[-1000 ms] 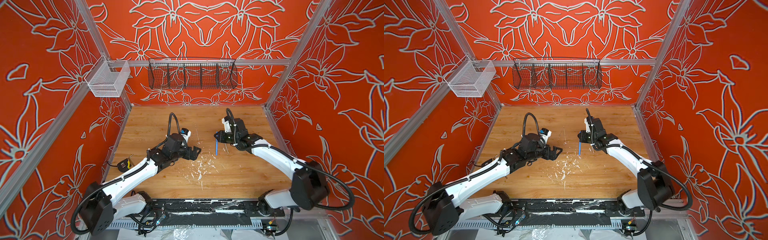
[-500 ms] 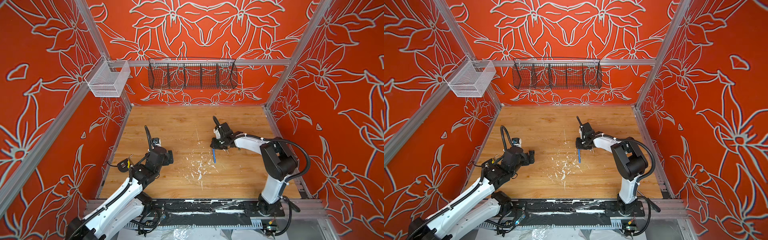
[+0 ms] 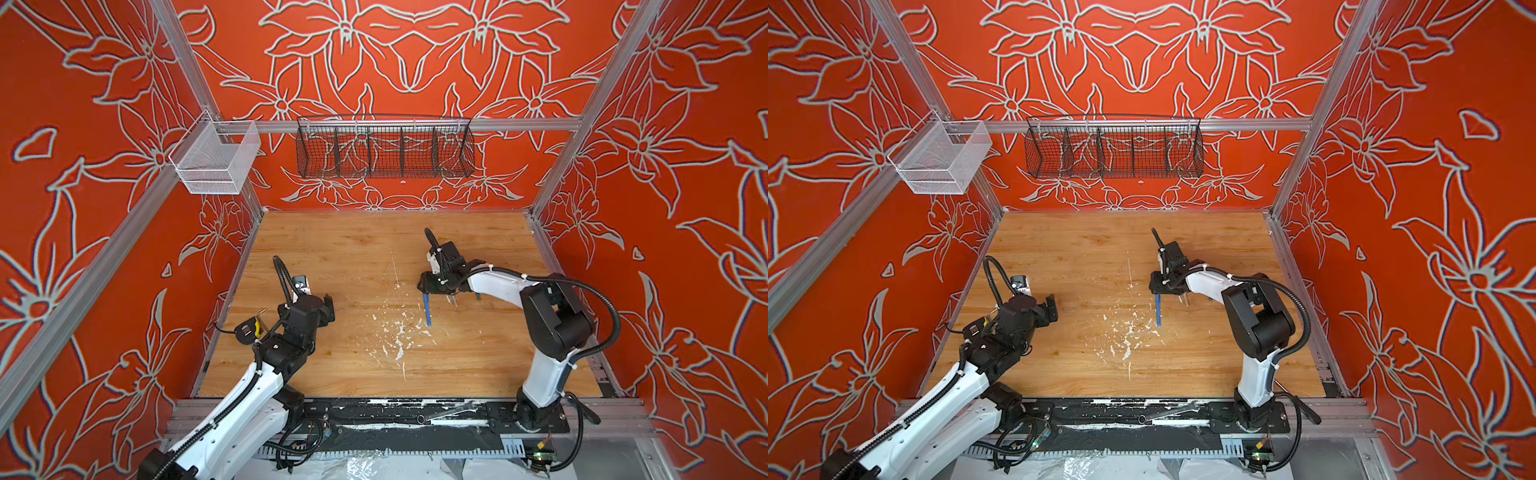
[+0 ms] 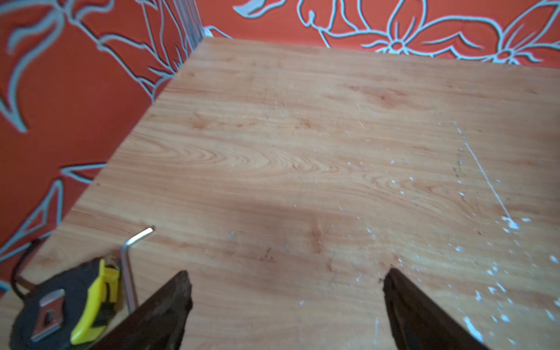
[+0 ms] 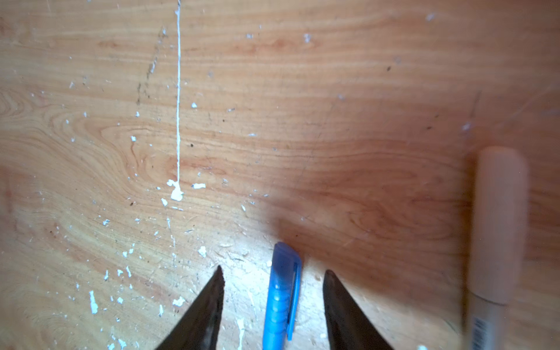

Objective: Insert the pens into the pen caps

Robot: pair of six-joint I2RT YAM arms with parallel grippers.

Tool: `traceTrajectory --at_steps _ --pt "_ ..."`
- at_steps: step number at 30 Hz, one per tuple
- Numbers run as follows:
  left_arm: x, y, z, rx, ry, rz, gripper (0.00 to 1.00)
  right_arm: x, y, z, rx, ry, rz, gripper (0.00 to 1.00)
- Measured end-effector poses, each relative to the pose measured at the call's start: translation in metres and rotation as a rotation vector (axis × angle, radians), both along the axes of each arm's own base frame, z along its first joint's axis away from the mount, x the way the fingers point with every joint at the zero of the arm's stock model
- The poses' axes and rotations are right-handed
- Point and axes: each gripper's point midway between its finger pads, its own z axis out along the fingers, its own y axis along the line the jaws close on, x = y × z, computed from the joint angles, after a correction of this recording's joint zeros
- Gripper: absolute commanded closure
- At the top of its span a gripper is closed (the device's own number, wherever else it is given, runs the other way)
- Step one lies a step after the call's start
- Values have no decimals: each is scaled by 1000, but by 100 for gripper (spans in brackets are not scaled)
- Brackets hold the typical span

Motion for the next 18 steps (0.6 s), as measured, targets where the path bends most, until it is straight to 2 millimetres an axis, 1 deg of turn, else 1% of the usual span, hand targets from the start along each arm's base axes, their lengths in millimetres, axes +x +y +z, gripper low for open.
traceTrajectory --at_steps 1,3,5,7,8,9,11,14,16,18 --pt "3 5 -1 22 -14 18 3 0 -3 10 -3 -29 -2 42" --pt "7 16 -11 51 -17 48 3 0 -12 35 -15 -105 -11 40" --pt "8 29 -27 64 -4 80 3 -1 -28 70 -36 -216 -38 40" --pt "8 37 -42 70 6 87 3 -2 -50 99 -57 -319 -87 38" --pt "8 39 -49 69 7 83 3 -3 -66 111 -75 -365 -120 37" --pt "9 40 -53 64 10 74 3 -4 -83 118 -97 -399 -157 37" --pt "14 42 -57 47 8 64 3 -11 -121 122 -156 -439 -242 37" --pt "24 45 -52 24 -20 59 3 -27 -171 115 -277 -491 -361 36" --pt "32 46 -52 10 -29 49 3 -39 -193 106 -360 -534 -407 35" --pt "43 45 -57 0 -5 35 3 -47 -210 93 -434 -560 -434 35"
